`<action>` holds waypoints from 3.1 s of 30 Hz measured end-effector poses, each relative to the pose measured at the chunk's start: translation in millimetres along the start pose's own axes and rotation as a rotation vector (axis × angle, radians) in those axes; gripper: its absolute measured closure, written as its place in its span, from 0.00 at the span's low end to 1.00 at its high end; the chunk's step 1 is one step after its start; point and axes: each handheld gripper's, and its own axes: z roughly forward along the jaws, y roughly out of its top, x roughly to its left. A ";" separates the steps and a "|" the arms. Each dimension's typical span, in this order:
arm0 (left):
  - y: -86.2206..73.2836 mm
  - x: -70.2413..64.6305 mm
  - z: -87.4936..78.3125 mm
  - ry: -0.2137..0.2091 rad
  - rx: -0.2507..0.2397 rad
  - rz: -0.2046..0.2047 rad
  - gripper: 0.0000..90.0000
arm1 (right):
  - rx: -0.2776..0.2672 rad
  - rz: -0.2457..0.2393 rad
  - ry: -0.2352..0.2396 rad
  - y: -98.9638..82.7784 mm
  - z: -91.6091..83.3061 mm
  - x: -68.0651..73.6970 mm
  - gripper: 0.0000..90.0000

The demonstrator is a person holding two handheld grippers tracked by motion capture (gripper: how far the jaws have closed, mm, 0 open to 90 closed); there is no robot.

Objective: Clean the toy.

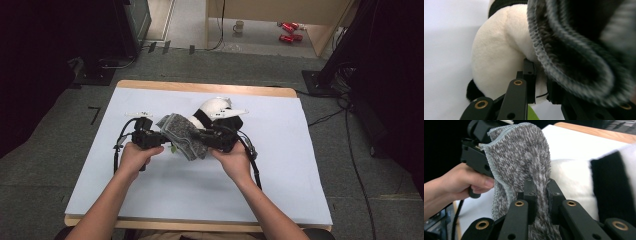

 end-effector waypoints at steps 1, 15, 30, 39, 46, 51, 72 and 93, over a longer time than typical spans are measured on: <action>-0.8 -0.4 -0.4 0.008 0.009 0.003 0.89 | 0.008 -0.004 0.002 0.5 0.5 2.1 0.91; -6.7 9.4 3.4 0.114 0.040 0.011 0.86 | 0.035 -0.032 -0.213 -6.5 -0.3 -33.8 0.91; -3.0 16.9 4.1 0.121 0.001 -0.016 0.86 | -0.090 0.117 -0.322 -11.3 -44.5 -95.2 0.91; -2.2 24.8 -1.1 0.137 -0.036 -0.057 0.84 | -0.140 0.154 -0.427 -11.0 -65.9 -109.0 0.91; -1.6 29.3 -2.1 0.147 -0.072 -0.087 0.83 | -0.228 0.108 -0.320 7.2 -76.0 -79.1 0.91; -1.3 29.8 -2.2 0.146 -0.081 -0.096 0.83 | -0.212 0.063 -0.194 12.0 -54.6 -49.1 0.91; -1.4 24.5 -0.6 0.160 -0.059 -0.060 0.83 | 0.017 -0.052 -0.025 -23.8 40.6 -4.0 0.91; 0.9 22.2 0.5 0.195 -0.044 -0.015 0.83 | -0.015 -0.066 -0.205 -18.5 12.3 -48.6 0.91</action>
